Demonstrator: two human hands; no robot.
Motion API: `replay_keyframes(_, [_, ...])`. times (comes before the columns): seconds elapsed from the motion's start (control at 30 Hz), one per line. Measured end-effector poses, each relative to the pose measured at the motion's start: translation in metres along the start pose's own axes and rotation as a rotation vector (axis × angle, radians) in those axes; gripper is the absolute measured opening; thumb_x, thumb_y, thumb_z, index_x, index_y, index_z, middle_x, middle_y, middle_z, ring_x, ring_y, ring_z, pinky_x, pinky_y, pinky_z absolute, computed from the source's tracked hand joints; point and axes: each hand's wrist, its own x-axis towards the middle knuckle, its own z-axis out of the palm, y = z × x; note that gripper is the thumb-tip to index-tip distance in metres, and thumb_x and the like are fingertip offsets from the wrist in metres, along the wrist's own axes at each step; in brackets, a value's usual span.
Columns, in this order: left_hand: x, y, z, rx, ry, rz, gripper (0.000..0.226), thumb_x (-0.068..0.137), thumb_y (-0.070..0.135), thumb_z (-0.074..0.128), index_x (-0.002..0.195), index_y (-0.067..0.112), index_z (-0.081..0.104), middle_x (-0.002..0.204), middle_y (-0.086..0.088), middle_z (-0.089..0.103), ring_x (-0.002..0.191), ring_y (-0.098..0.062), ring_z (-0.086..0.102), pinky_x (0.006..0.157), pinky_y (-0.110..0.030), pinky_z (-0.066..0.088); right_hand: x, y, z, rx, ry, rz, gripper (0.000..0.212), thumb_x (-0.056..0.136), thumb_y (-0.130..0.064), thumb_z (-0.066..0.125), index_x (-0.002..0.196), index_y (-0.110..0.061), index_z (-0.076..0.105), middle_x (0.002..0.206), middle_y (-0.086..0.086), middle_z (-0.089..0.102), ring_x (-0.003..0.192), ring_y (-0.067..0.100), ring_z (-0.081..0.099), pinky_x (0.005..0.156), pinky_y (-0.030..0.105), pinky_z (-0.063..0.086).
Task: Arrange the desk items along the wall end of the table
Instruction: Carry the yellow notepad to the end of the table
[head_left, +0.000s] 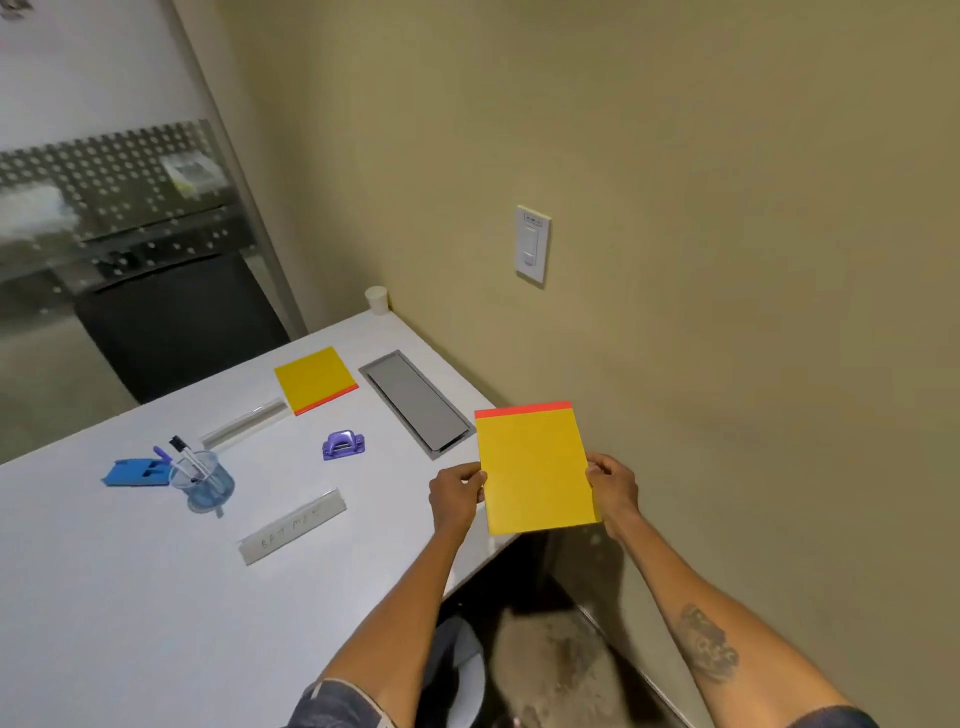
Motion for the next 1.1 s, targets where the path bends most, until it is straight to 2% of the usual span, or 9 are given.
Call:
replay_keyframes(0.13, [0.044, 0.000, -0.002, 0.018, 0.060, -0.031, 0.026, 0.094, 0.009, 0.061, 0.117, 0.005, 0.072, 0.082, -0.023, 0.074, 0.072, -0.022, 0.067, 0.092, -0.038, 0.053, 0.045, -0.024, 0.032, -0.099, -0.056, -0.003, 0.033, 0.095, 0.001, 0.045, 0.116, -0.007, 0.071, 0.121, 0.011, 0.069, 0.110, 0.027, 0.063, 0.088, 0.031, 0.049])
replay_keyframes(0.3, [0.081, -0.002, -0.004, -0.018, 0.126, -0.083, 0.030, 0.094, 0.008, 0.059, 0.122, 0.010, 0.072, 0.078, -0.020, 0.073, 0.070, -0.021, 0.065, 0.082, -0.031, 0.051, 0.089, -0.041, 0.067, -0.230, -0.151, -0.021, 0.037, 0.095, 0.003, 0.045, 0.121, -0.006, 0.070, 0.126, 0.010, 0.068, 0.115, 0.028, 0.062, 0.089, 0.028, 0.046])
replay_keyframes(0.5, [0.116, -0.007, 0.003, -0.090, 0.227, -0.212, 0.030, 0.096, 0.010, 0.058, 0.123, 0.008, 0.069, 0.096, -0.020, 0.074, 0.095, -0.035, 0.071, 0.097, -0.042, 0.052, 0.135, -0.055, 0.109, -0.405, -0.227, -0.052, 0.041, 0.094, 0.000, 0.041, 0.122, -0.009, 0.070, 0.127, 0.010, 0.067, 0.114, 0.032, 0.061, 0.096, 0.040, 0.052])
replay_keyframes(0.6, [0.132, -0.010, 0.008, -0.108, 0.272, -0.266, 0.031, 0.096, 0.008, 0.058, 0.124, 0.006, 0.069, 0.117, -0.015, 0.071, 0.105, -0.034, 0.069, 0.099, -0.046, 0.052, 0.155, -0.060, 0.127, -0.529, -0.301, -0.092, 0.039, 0.090, 0.004, 0.040, 0.113, -0.004, 0.071, 0.118, 0.019, 0.068, 0.103, 0.036, 0.063, 0.085, 0.041, 0.052])
replay_keyframes(0.7, [0.147, -0.009, 0.015, -0.107, 0.327, -0.314, 0.031, 0.096, 0.010, 0.056, 0.123, 0.008, 0.070, 0.122, -0.014, 0.070, 0.107, -0.035, 0.068, 0.098, -0.046, 0.053, 0.176, -0.065, 0.141, -0.656, -0.398, -0.093, 0.030, 0.086, 0.006, 0.039, 0.103, 0.010, 0.064, 0.114, 0.032, 0.063, 0.089, 0.040, 0.060, 0.067, 0.038, 0.042])
replay_keyframes(0.87, [0.167, -0.009, 0.031, -0.121, 0.349, -0.411, 0.025, 0.095, 0.009, 0.051, 0.105, 0.016, 0.074, 0.105, -0.009, 0.071, 0.102, -0.035, 0.068, 0.085, -0.034, 0.050, 0.212, -0.069, 0.158, -0.764, -0.512, -0.067, 0.030, 0.089, 0.002, 0.043, 0.112, 0.015, 0.059, 0.115, 0.032, 0.061, 0.110, 0.045, 0.058, 0.084, 0.047, 0.050])
replay_keyframes(0.97, [0.173, -0.011, 0.039, -0.110, 0.326, -0.442, 0.028, 0.093, 0.007, 0.049, 0.105, 0.016, 0.073, 0.100, -0.009, 0.069, 0.093, -0.027, 0.062, 0.079, -0.032, 0.045, 0.220, -0.072, 0.164, -0.806, -0.571, -0.039, 0.010, 0.090, 0.001, 0.044, 0.087, 0.009, 0.049, 0.088, 0.028, 0.048, 0.082, 0.039, 0.048, 0.067, 0.035, 0.033])
replay_keyframes(1.03, [0.177, -0.012, 0.043, -0.116, 0.325, -0.463, 0.028, 0.092, 0.006, 0.049, 0.104, 0.018, 0.071, 0.095, -0.004, 0.063, 0.089, -0.023, 0.056, 0.078, -0.031, 0.042, 0.224, -0.073, 0.169, -0.819, -0.594, -0.032, 0.006, 0.089, 0.001, 0.044, 0.084, -0.001, 0.043, 0.082, 0.017, 0.040, 0.074, 0.026, 0.038, 0.061, 0.030, 0.026])
replay_keyframes(1.1, [0.180, -0.014, 0.044, -0.132, 0.340, -0.479, 0.032, 0.094, 0.007, 0.050, 0.118, 0.015, 0.070, 0.097, 0.001, 0.056, 0.091, -0.019, 0.053, 0.080, -0.028, 0.041, 0.226, -0.071, 0.170, -0.814, -0.618, -0.004, 0.008, 0.090, 0.001, 0.044, 0.083, -0.003, 0.042, 0.073, 0.012, 0.037, 0.061, 0.022, 0.031, 0.053, 0.030, 0.021])
